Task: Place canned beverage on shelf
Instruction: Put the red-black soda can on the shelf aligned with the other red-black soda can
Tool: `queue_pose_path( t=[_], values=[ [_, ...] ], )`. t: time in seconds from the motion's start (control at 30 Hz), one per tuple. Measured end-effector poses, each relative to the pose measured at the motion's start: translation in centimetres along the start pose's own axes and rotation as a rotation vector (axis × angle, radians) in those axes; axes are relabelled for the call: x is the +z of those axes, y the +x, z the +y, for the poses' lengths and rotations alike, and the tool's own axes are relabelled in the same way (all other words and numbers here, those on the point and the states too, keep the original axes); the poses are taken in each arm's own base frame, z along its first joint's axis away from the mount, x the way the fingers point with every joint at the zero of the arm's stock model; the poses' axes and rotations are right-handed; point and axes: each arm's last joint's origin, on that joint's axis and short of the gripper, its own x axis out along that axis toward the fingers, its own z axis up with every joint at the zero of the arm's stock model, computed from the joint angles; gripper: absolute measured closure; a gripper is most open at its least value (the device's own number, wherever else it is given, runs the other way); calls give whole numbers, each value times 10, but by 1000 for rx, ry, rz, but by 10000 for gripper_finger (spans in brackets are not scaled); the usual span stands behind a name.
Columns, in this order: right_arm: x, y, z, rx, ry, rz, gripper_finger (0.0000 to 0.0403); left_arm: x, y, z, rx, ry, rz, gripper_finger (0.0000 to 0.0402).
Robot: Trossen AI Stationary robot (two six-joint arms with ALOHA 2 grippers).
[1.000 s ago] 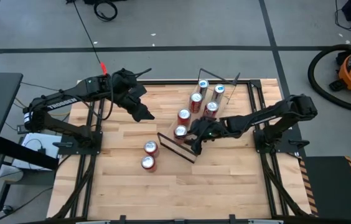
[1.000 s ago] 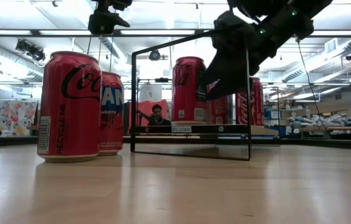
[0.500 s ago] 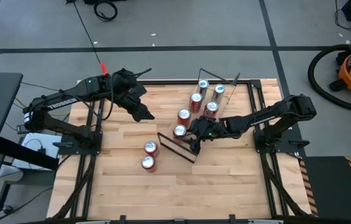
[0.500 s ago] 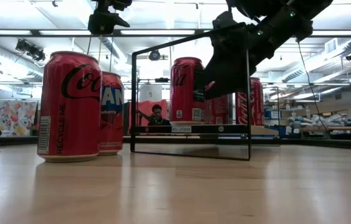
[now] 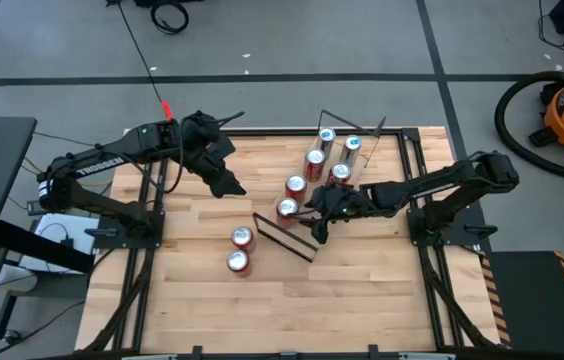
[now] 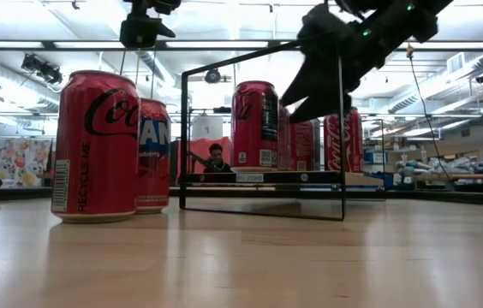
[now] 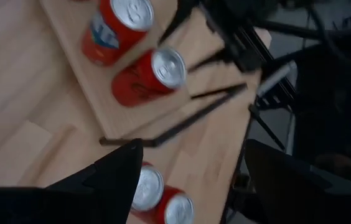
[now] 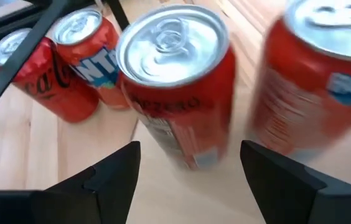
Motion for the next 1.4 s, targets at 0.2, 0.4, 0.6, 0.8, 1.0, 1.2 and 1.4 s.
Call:
queue_pose_path(
  t=[0.2, 0.4, 0.6, 0.8, 1.0, 1.2, 1.4],
  values=[
    [2, -37, -6, -24, 31, 55, 117, -18, 8, -16, -83, 78, 143, 111],
    [8, -84, -6, -38, 70, 85, 118, -51, 23, -44, -48, 146, 286, 111],
    [25, -118, 3, -97, 18, 83, 123, -73, 35, -65, -25, 159, 336, 111],
    [36, -132, 10, -151, -35, 70, 124, -101, 59, -82, 67, 88, 424, 111],
    [42, -146, 16, -147, -53, 72, 124, -136, 92, -96, 269, 56, 402, 111],
    [40, -158, 24, -109, -139, 95, 124, -156, 115, -97, 421, -30, 366, 90],
    [35, -162, 32, -70, -200, 109, 124, -164, 144, -91, 542, -114, 344, 27]
  ],
)
